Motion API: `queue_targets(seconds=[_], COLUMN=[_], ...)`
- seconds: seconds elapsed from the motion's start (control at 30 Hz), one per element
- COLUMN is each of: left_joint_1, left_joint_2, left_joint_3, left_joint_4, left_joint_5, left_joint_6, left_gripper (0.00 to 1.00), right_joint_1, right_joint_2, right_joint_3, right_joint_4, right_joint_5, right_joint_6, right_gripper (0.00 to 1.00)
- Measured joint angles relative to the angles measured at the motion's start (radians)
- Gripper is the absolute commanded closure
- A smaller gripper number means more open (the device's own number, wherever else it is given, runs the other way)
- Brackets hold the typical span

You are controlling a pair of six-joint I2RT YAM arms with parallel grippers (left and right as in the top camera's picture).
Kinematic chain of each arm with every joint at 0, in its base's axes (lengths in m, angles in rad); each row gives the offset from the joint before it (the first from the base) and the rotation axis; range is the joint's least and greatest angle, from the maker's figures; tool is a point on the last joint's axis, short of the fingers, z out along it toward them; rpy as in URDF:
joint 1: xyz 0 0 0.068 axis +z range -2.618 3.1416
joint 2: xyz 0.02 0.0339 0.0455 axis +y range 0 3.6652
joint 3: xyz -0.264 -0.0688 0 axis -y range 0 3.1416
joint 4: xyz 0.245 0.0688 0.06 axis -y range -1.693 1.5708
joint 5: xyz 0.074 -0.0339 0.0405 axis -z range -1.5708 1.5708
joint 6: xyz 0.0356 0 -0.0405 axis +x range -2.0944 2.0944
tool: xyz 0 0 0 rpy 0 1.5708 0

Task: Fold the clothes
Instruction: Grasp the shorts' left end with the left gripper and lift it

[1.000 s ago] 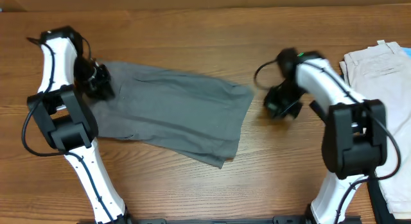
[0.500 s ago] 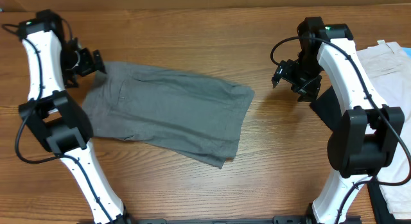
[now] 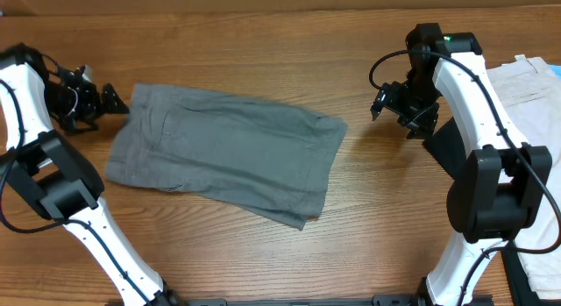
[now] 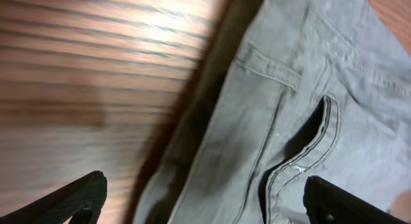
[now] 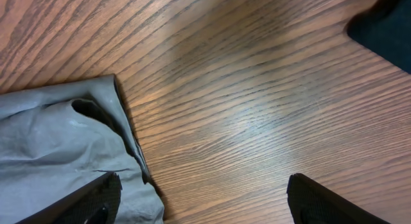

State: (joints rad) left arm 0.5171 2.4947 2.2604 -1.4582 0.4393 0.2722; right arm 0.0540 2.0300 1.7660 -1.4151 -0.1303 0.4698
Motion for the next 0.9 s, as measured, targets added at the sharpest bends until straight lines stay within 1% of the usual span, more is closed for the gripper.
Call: queue_targets(seconds=[0.13, 0.3, 0.37, 0.4, 0.43, 0.47, 0.5, 0.53, 0.57, 0.6, 0.63, 0.73, 0.77, 0.9], left_joint_1=[-0.008, -0.014, -0.013, -0.014, -0.014, -0.016, -0.018, -0.023, -0.027, -0.035, -0.043, -0.079, -0.092, -0.139], left_joint_2=[0.032, 0.042, 0.048, 0.053, 0.060, 0.062, 0.068, 0.077, 0.082, 0.088, 0.090, 0.098, 0.102, 0.109], left_joint_3=[-0.048, -0.055, -0.052, -0.051, -0.048, -0.047, -0.047, -0.047, -0.048, -0.049, -0.049, -0.052, -0.055, -0.059], left_joint_4=[0.000, -0.014, -0.024, -0.033, -0.042, -0.046, -0.047, -0.054, -0.060, -0.065, -0.069, -0.062, -0.057, -0.038], left_joint_5=[0.036, 0.068, 0.079, 0.087, 0.095, 0.098, 0.099, 0.104, 0.111, 0.117, 0.122, 0.123, 0.124, 0.133], left_joint_6=[0.039, 0.053, 0.058, 0.062, 0.068, 0.069, 0.071, 0.079, 0.077, 0.077, 0.077, 0.079, 0.076, 0.042], left_gripper=[0.00, 0.00, 0.09, 0.22, 0.28, 0.38, 0.44, 0.46, 0.48, 0.53, 0.62, 0.92, 0.96, 0.96], right_joint_1=[0.000, 0.000, 0.000, 0.000, 0.000, 0.000, 0.000, 0.000, 0.000, 0.000, 0.000, 0.000, 0.000, 0.000], right_joint_2=[0.000, 0.000, 0.000, 0.000, 0.000, 0.000, 0.000, 0.000, 0.000, 0.000, 0.000, 0.000, 0.000, 0.000], right_joint_3=[0.000, 0.000, 0.000, 0.000, 0.000, 0.000, 0.000, 0.000, 0.000, 0.000, 0.000, 0.000, 0.000, 0.000], right_joint_4=[0.000, -0.001, -0.001, -0.001, -0.001, -0.001, 0.000, 0.002, 0.006, 0.014, 0.019, 0.033, 0.035, 0.035], right_joint_5=[0.000, -0.001, -0.001, -0.001, -0.001, -0.001, -0.001, -0.001, -0.001, -0.001, -0.001, -0.002, -0.002, -0.001], right_joint_6=[0.000, 0.000, 0.000, 0.000, 0.000, 0.000, 0.000, 0.000, 0.000, 0.000, -0.003, 0.000, -0.001, -0.002], right_gripper=[0.14, 0.14, 0.14, 0.14, 0.14, 0.14, 0.14, 0.14, 0.11, 0.05, 0.00, 0.00, 0.00, 0.00])
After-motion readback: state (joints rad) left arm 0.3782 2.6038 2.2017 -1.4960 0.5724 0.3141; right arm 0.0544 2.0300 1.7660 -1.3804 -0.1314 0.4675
